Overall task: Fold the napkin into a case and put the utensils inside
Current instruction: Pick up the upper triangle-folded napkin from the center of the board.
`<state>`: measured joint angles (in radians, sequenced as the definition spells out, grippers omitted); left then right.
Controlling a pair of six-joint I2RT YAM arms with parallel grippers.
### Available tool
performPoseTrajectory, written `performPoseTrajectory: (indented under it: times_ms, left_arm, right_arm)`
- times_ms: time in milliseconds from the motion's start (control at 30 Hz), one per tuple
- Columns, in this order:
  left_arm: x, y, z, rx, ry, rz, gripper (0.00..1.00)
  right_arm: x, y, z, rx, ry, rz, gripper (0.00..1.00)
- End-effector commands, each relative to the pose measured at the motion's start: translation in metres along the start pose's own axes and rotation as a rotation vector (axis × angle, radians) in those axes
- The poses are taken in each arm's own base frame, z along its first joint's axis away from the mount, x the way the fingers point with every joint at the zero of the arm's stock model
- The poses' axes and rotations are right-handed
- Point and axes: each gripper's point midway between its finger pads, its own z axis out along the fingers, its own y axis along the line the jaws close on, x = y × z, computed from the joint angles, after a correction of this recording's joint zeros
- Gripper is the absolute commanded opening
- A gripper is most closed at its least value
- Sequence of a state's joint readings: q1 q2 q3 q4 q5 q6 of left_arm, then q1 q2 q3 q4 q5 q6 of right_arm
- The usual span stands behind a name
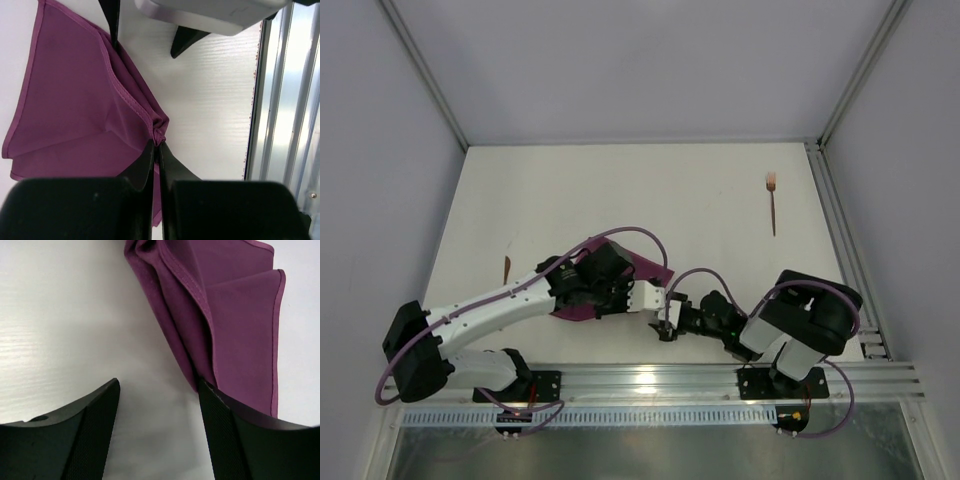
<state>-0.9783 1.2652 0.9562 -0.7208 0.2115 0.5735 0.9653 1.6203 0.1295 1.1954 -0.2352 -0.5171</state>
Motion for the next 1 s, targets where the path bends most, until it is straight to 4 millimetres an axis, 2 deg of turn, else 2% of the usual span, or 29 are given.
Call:
performPoseTrajectory:
  times_ms: [0,133,233,267,300,367,400,433,533,700,767,800,833,933,967]
  left_arm:
    - [-0.024,0.001,-0.009,0.019,-0.071,-0.011,0.00]
    - [-0.022,-0.001,-0.007,0.030,-0.064,-0.012,0.00]
    - [-0.021,-0.002,-0.007,0.033,-0.061,-0.012,0.00]
    - [-0.021,-0.002,-0.007,0.033,-0.061,-0.013,0.00]
    - [-0.022,-0.001,-0.007,0.032,-0.062,-0.013,0.00]
    - [-0.023,-0.001,-0.008,0.034,-0.067,-0.013,0.00]
    - [-0.024,-0.002,-0.008,0.037,-0.068,-0.014,0.00]
    - [-0.024,-0.002,-0.009,0.038,-0.067,-0.016,0.00]
    - [-0.024,-0.001,-0.010,0.037,-0.067,-0.015,0.00]
    - [-0.026,0.000,-0.011,0.038,-0.075,-0.021,0.00]
    - [-0.028,0.001,-0.013,0.033,-0.083,-0.021,0.00]
    - [-0.030,0.003,-0.015,0.028,-0.088,-0.024,0.00]
    - [-0.030,0.004,-0.016,0.024,-0.091,-0.025,0.00]
    - [-0.029,0.005,-0.017,0.020,-0.089,-0.026,0.00]
    - [-0.029,0.005,-0.017,0.023,-0.088,-0.029,0.00]
  right_arm:
    - [-0.071,-0.052,0.001,0.230,-0.286,-0.065,0.69]
    - [-0.078,-0.054,0.003,0.232,-0.308,-0.074,0.69]
    - [-0.077,-0.054,-0.007,0.248,-0.300,-0.090,0.69]
    - [-0.073,-0.048,-0.013,0.231,-0.293,-0.087,0.69]
    - [-0.080,-0.049,-0.019,0.234,-0.314,-0.091,0.69]
    - [-0.071,-0.041,-0.025,0.208,-0.281,-0.084,0.69]
    - [-0.079,-0.044,-0.030,0.217,-0.298,-0.091,0.68]
    - [-0.067,-0.038,-0.029,0.191,-0.246,-0.087,0.69]
    - [-0.070,-0.045,-0.036,0.214,-0.225,-0.121,0.69]
    - [-0.079,-0.058,-0.024,0.210,-0.214,-0.191,0.69]
    - [-0.067,-0.050,-0.018,0.176,-0.206,-0.184,0.69]
    - [-0.072,-0.053,-0.019,0.192,-0.233,-0.186,0.69]
    - [-0.065,-0.048,-0.018,0.169,-0.227,-0.176,0.70]
    - [-0.067,-0.040,-0.013,0.115,-0.243,-0.160,0.69]
    - [-0.060,-0.036,-0.009,0.085,-0.212,-0.148,0.70]
